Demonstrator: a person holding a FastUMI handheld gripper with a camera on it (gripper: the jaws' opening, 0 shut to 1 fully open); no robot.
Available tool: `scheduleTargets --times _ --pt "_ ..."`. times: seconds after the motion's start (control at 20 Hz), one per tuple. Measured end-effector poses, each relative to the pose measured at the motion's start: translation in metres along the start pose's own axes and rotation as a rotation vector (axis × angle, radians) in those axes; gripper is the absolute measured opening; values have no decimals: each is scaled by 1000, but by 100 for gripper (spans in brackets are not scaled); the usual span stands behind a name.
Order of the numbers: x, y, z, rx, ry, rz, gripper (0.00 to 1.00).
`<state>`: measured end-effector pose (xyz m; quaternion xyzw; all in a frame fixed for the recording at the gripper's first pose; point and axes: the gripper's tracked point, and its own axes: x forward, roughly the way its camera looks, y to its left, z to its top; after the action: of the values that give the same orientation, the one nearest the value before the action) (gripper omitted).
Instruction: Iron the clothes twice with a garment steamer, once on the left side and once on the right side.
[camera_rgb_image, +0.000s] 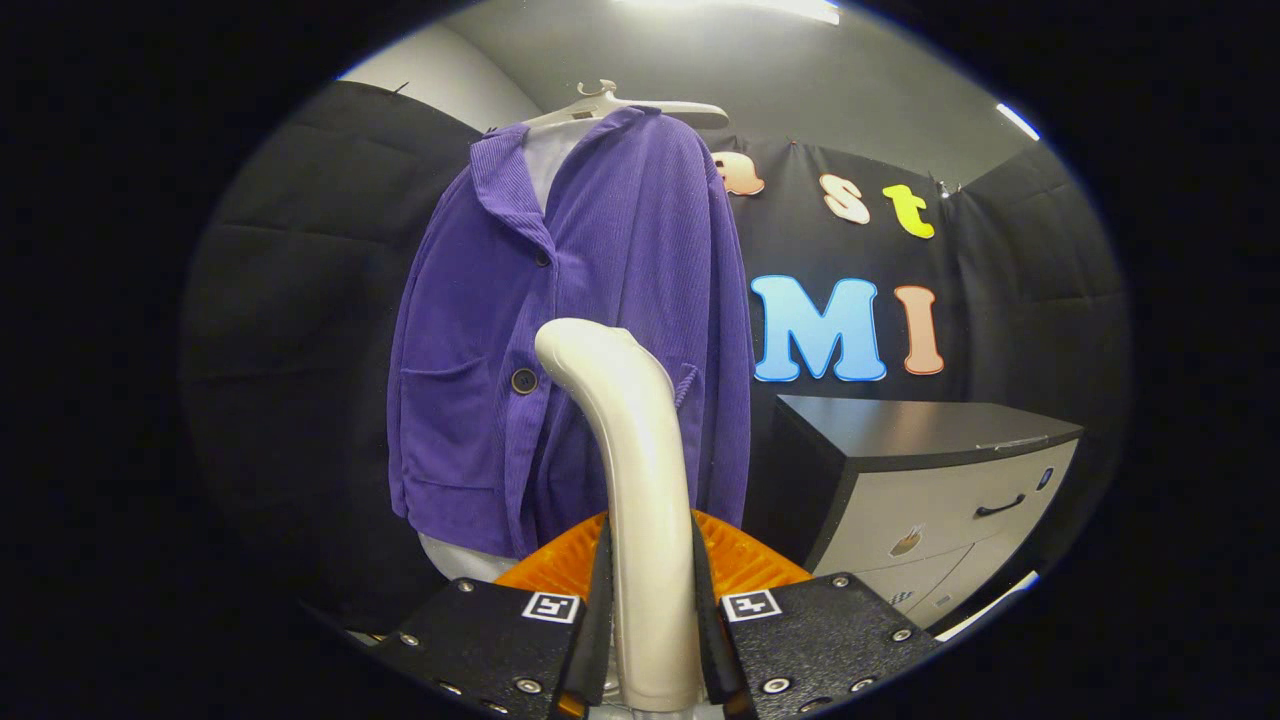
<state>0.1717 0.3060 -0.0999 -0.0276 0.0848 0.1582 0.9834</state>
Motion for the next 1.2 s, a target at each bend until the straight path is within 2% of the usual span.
scheduleTargets --times 0.15,0.35,0.65,0.75,0.95,1.2 --pt "-6 2 -19 -16 13 0 37" --pt "-19 2 -75 -9 144 6 37" --pt "-36 1 -129 -30 258 28 38" --pt "-45 3 -135 -24 272 32 38" --pt "-60 12 -112 -19 240 64 37" --pt "-68 15 -31 22 109 79 37"
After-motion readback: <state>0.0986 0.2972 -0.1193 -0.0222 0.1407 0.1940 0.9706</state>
